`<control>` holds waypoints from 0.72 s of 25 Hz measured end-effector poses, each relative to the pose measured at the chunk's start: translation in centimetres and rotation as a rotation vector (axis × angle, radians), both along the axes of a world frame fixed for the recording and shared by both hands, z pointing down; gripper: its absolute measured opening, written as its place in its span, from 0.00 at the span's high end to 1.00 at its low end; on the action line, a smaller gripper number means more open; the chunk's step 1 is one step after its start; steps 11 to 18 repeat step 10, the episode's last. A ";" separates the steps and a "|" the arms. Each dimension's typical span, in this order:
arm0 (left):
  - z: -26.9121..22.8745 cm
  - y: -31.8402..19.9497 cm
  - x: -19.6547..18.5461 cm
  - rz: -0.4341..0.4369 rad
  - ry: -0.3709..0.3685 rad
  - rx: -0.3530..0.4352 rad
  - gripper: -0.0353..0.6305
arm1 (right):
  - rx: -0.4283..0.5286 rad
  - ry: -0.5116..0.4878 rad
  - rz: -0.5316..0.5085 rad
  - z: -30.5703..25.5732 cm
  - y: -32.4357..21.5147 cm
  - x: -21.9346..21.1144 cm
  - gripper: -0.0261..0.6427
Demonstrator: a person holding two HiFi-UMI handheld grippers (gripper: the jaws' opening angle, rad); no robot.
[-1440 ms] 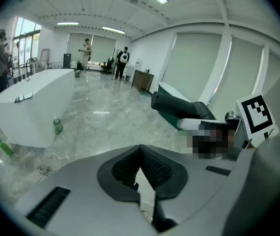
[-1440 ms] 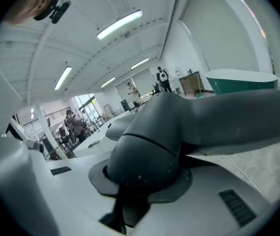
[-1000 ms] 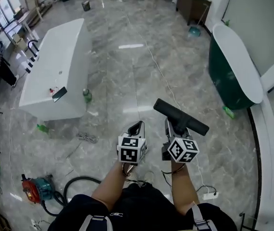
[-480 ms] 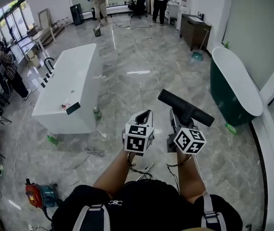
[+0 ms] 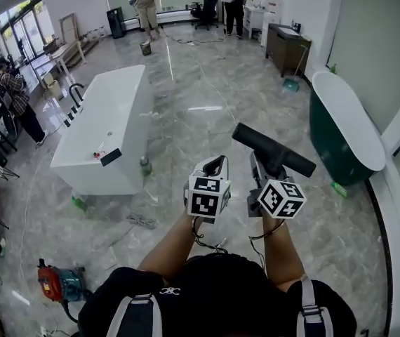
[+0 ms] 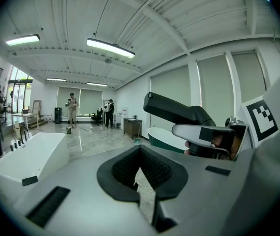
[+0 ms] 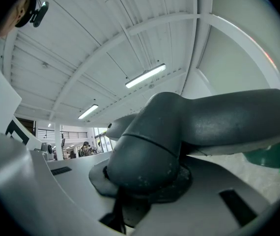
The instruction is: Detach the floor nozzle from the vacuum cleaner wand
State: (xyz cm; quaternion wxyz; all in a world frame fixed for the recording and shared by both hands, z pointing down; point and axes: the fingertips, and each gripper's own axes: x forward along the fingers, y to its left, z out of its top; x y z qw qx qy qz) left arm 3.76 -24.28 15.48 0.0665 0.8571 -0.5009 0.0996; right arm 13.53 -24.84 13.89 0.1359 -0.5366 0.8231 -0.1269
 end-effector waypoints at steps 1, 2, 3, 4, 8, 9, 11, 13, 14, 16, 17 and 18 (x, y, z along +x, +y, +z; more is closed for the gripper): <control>0.0 0.1 -0.1 -0.003 0.003 0.000 0.94 | 0.001 0.004 0.003 0.0 0.1 0.0 0.80; 0.0 0.2 -0.2 -0.005 0.004 0.002 0.94 | 0.002 0.008 0.007 0.0 0.2 0.1 0.80; 0.0 0.3 -0.2 -0.006 0.004 0.005 0.94 | 0.001 0.012 0.011 0.0 0.3 0.2 0.79; 0.0 0.3 -0.2 -0.006 0.005 0.008 0.94 | 0.000 0.015 0.014 0.0 0.4 0.2 0.79; -0.4 0.3 -0.4 0.009 0.009 0.020 0.94 | -0.012 0.014 0.018 0.1 0.3 -0.1 0.79; -0.5 0.3 -0.5 0.012 0.009 0.022 0.94 | -0.016 0.014 0.017 0.1 0.3 -0.3 0.79; -0.6 0.3 -0.6 0.016 0.009 0.024 0.94 | -0.020 0.015 0.017 0.1 0.3 -0.5 0.79; -0.6 0.3 -0.6 0.016 0.009 0.024 0.94 | -0.020 0.015 0.017 0.1 0.3 -0.5 0.79; -0.6 0.3 -0.6 0.016 0.009 0.024 0.94 | -0.020 0.015 0.017 0.1 0.3 -0.5 0.79; -0.6 0.3 -0.6 0.016 0.009 0.024 0.94 | -0.020 0.015 0.017 0.1 0.3 -0.5 0.79; -0.6 0.3 -0.6 0.016 0.009 0.024 0.94 | -0.020 0.015 0.017 0.1 0.3 -0.5 0.79; -0.6 0.3 -0.6 0.016 0.009 0.024 0.94 | -0.020 0.015 0.017 0.1 0.3 -0.5 0.79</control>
